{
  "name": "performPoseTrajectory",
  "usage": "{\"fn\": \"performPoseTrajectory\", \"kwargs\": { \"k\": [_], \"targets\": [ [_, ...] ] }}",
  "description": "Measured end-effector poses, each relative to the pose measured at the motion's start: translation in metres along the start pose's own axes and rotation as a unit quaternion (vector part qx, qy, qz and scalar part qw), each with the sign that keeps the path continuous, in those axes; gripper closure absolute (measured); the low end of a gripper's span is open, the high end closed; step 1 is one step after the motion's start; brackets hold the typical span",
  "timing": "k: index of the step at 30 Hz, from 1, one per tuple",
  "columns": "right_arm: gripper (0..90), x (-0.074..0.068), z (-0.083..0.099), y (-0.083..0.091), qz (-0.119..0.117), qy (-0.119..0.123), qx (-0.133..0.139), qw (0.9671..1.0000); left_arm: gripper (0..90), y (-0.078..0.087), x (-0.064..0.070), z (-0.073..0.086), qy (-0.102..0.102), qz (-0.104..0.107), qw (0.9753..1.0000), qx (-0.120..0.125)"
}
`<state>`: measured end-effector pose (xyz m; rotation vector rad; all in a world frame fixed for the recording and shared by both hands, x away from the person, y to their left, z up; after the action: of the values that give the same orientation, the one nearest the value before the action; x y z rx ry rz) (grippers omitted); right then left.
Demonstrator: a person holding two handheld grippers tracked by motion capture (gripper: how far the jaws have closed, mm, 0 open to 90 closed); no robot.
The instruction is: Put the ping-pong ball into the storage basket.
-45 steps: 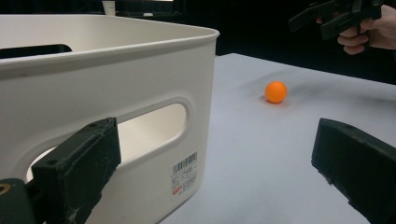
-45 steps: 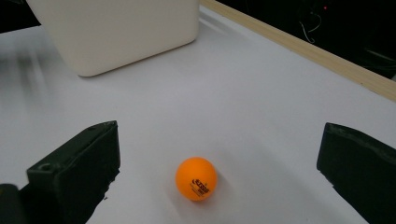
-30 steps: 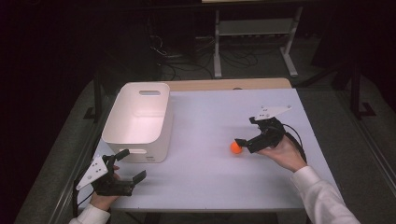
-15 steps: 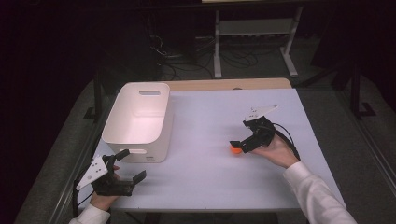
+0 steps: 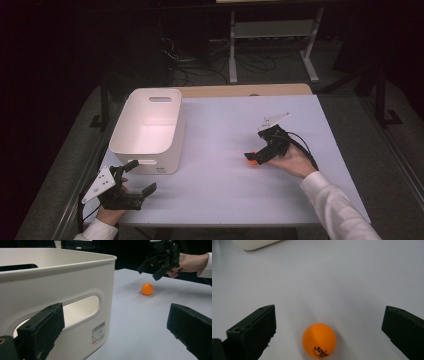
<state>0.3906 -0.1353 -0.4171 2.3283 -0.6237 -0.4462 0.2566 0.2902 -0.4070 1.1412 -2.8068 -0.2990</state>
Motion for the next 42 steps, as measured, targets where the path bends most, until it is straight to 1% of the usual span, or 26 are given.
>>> {"fn": "performPoseTrajectory", "kwargs": {
  "k": [2, 3, 4, 6, 8, 10, 12, 14, 17, 18, 19, 23, 25, 27, 30, 33, 34, 35, 36, 40, 42],
  "targets": [
    [0.0, 0.002, 0.001, -0.003, -0.002, 0.001, -0.005, 1.0000, 0.9, -0.001, 0.001, 0.000, 0.005, 0.001, 1.0000, 0.004],
    [0.0, 0.002, 0.002, -0.004, -0.004, -0.003, -0.010, 0.9999, 0.9, 0.000, 0.000, 0.000, 0.003, 0.000, 1.0000, 0.002],
    [0.0, 0.002, 0.002, -0.005, -0.003, -0.002, -0.013, 0.9999, 0.9, 0.001, -0.001, 0.000, -0.004, -0.001, 1.0000, -0.004],
    [0.0, 0.003, 0.003, -0.008, -0.005, 0.000, -0.018, 0.9998, 0.9, -0.001, 0.001, 0.000, 0.006, 0.001, 1.0000, 0.004],
    [0.0, 0.003, 0.004, -0.010, -0.006, -0.001, -0.026, 0.9996, 0.9, 0.000, 0.001, 0.000, 0.003, 0.000, 1.0000, 0.002],
    [0.0, 0.003, 0.005, -0.012, -0.008, -0.005, -0.031, 0.9995, 0.9, 0.000, -0.001, 0.000, -0.004, 0.000, 1.0000, -0.005],
    [0.0, 0.004, 0.006, -0.014, -0.010, -0.006, -0.038, 0.9992, 0.9, 0.000, 0.000, 0.000, 0.003, 0.001, 1.0000, 0.001],
    [0.0, 0.004, 0.007, -0.016, -0.010, -0.005, -0.041, 0.9991, 0.9, 0.000, 0.000, 0.000, 0.003, 0.001, 1.0000, 0.000],
    [0.0, 0.006, 0.009, -0.018, -0.017, -0.009, -0.054, 0.9983, 0.9, 0.000, 0.000, 0.000, 0.003, 0.001, 1.0000, 0.000],
    [0.0, 0.006, 0.010, -0.019, -0.017, -0.013, -0.060, 0.9980, 0.9, 0.000, -0.001, 0.000, -0.003, 0.000, 1.0000, -0.004],
    [0.0, 0.007, 0.011, -0.020, -0.017, -0.011, -0.067, 0.9975, 0.9, 0.000, 0.000, 0.000, 0.004, 0.001, 1.0000, 0.002],
    [0.0, 0.008, 0.014, -0.023, -0.018, -0.017, -0.079, 0.9966, 0.9, 0.000, 0.000, 0.000, 0.002, 0.001, 1.0000, 0.001],
    [6.3, 0.009, 0.015, -0.023, -0.025, -0.016, -0.084, 0.9960, 0.9, 0.000, 0.000, 0.000, 0.002, 0.001, 1.0000, 0.000],
    [12.9, 0.009, 0.015, -0.023, -0.027, -0.013, -0.085, 0.9959, 0.9, 0.000, 0.000, 0.000, 0.003, 0.001, 1.0000, 0.000],
    [18.7, 0.009, 0.015, -0.023, -0.026, -0.012, -0.090, 0.9955, 0.9, -0.001, 0.000, 0.000, 0.004, 0.002, 1.0000, 0.001],
    [27.2, 0.008, 0.016, -0.022, -0.035, -0.012, -0.096, 0.9947, 0.9, -0.001, 0.000, 0.000, 0.003, 0.002, 1.0000, 0.001],
    [29.1, 0.008, 0.016, -0.022, -0.040, -0.015, -0.101, 0.9940, 0.9, -0.001, 0.001, 0.000, 0.003, 0.001, 1.0000, 0.000],
    [29.1, 0.008, 0.016, -0.022, -0.040, -0.015, -0.101, 0.9940, 0.9, -0.001, 0.001, 0.000, 0.003, 0.001, 1.0000, 0.000],
    [31.8, 0.007, 0.017, -0.022, -0.039, -0.012, -0.108, 0.9933, 0.9, -0.001, 0.001, 0.000, 0.002, 0.002, 1.0000, 0.000],
    [41.2, 0.006, 0.016, -0.022, -0.040, -0.008, -0.105, 0.9936, 0.9, -0.001, 0.001, 0.000, 0.002, 0.002, 1.0000, 0.000],
    [44.8, 0.004, 0.016, -0.021, -0.045, -0.012, -0.105, 0.9934, 0.9, -0.001, 0.001, 0.000, 0.002, 0.002, 1.0000, 0.000]
  ]
}}
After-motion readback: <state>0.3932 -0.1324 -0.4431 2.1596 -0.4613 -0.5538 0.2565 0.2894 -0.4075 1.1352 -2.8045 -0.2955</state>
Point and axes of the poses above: each handheld gripper's, and its own axes: y roughly backward along the jaws, z roughly out of its underside, x roughly to its right, the point moved 3 cm from there along -y, roughly forward along the jaws, and after that the axes turned 2 degrees about -z, right-handed, at the moved point
